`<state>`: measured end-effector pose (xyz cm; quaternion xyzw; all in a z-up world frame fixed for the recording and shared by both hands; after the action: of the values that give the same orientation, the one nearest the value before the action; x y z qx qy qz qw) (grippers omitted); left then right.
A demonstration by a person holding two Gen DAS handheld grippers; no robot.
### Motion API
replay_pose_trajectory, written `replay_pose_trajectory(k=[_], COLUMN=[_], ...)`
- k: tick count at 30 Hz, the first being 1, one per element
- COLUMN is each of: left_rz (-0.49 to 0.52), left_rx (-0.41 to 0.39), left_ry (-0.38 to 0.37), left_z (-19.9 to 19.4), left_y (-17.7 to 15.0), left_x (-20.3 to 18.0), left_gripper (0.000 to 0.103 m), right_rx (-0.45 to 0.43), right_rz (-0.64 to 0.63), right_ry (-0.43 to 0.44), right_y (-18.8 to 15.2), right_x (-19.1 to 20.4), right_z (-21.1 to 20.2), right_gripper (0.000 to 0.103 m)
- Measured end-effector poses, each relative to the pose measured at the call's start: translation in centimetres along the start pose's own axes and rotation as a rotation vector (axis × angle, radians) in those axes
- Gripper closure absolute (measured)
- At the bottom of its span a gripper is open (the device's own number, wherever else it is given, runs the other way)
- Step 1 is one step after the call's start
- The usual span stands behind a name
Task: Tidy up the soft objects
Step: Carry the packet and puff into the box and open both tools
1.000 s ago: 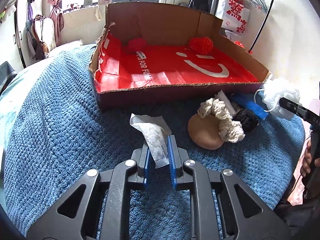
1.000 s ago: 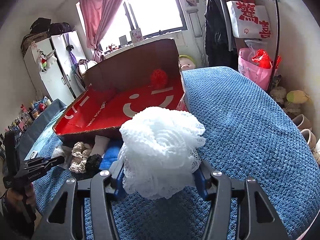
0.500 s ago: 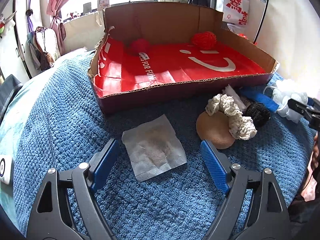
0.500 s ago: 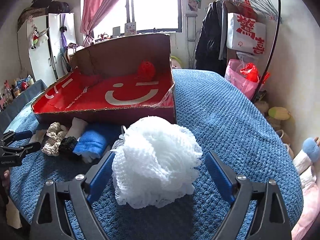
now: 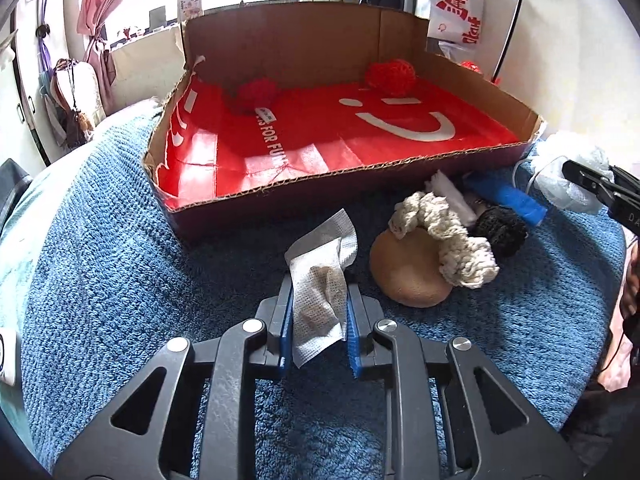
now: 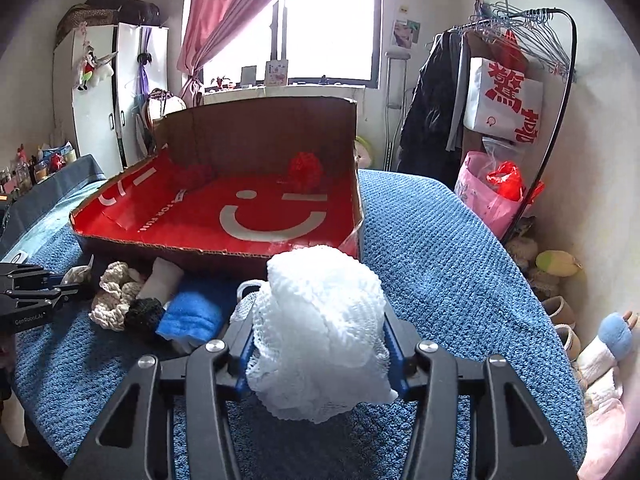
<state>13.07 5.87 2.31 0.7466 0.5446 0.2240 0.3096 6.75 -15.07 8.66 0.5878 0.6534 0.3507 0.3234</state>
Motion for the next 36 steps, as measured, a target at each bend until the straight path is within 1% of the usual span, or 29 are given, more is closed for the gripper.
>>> replay_pose_trajectory(k=[2, 5, 7, 11, 12, 14, 17, 18, 21, 23, 27, 31, 36], left_rz=[0.003, 0.004, 0.009, 0.047, 0.054, 0.071, 0.102, 0.111, 0.124, 0.138, 0.158, 0.184, 0.17], left_rx=[-0.01, -0.027, -0.042, -0.095, -0.098, -0.079, -0.029, 0.001, 0.062, 0.079, 0.145, 0.185, 0.216], left_ry=[-0.008, -0.025, -0.057, -0.079, -0.095, -0.124, -0.136, -0.142, -0.145, -0.129, -0.112, -0.083, -0.069], left_z=[-0.4, -1.2, -2.0, -3.1, -2.9, -1.6, 1.2, 2.5, 6.0, 7.8, 11.8, 14.4, 16.5], left_y=[0.1, 0.6, 1.4, 4.5, 5.5, 7.7, 10.7, 11.7, 14.3, 15.8, 17.7, 18.7, 19.5], left_x=[-0.3, -0.7, -1.2, -1.6, -1.6, -1.5, -1.1, -1.0, -0.6, -0.4, -0.1, 0.1, 1.0], left_gripper=[0.083, 0.083, 0.083, 0.083, 0.083, 0.083, 0.083, 0.083, 0.083, 0.083, 0.083, 0.083, 0.083], right_rx=[-0.017, -0.02, -0.022, -0.08, -0.09, -0.103, -0.088, -0.081, -0.026, 0.019, 0.11, 0.196, 0.262], right_rz=[0.012, 0.036, 0.06, 0.047, 0.046, 0.044, 0.043, 0.035, 0.016, 0.001, -0.022, -0.022, -0.009], right_ry=[0.009, 0.021, 0.054, 0.088, 0.109, 0.144, 0.195, 0.207, 0.24, 0.238, 0.207, 0.192, 0.183], right_y=[0.4, 0.4, 0.8, 4.0, 5.2, 7.6, 11.6, 12.9, 15.7, 17.1, 18.3, 18.3, 17.7], right_x=[-0.1, -0.1, 0.1, 0.9, 1.2, 2.0, 3.2, 3.8, 5.6, 6.7, 8.1, 8.5, 8.3], right_z=[-0.6, -0.9, -1.2, -2.2, -2.2, -1.4, 1.1, 2.2, 6.3, 9.5, 15.4, 20.4, 23.8], right_gripper=[0.05, 0.051, 0.051, 0.051, 0.051, 0.051, 0.051, 0.051, 0.051, 0.051, 0.051, 0.051, 0.051])
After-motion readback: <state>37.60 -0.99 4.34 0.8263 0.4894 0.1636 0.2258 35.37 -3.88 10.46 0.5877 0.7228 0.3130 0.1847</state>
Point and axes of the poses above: each gripper's, at about its wrist camera, not at the fingertips, and z roughly the way its jaws point, x to its left, y to its top, the point moved 6 cm from there along z, roughly the way its jaws point, and after that the axes turned 2 degrees about -x, right-handed, at the moved point
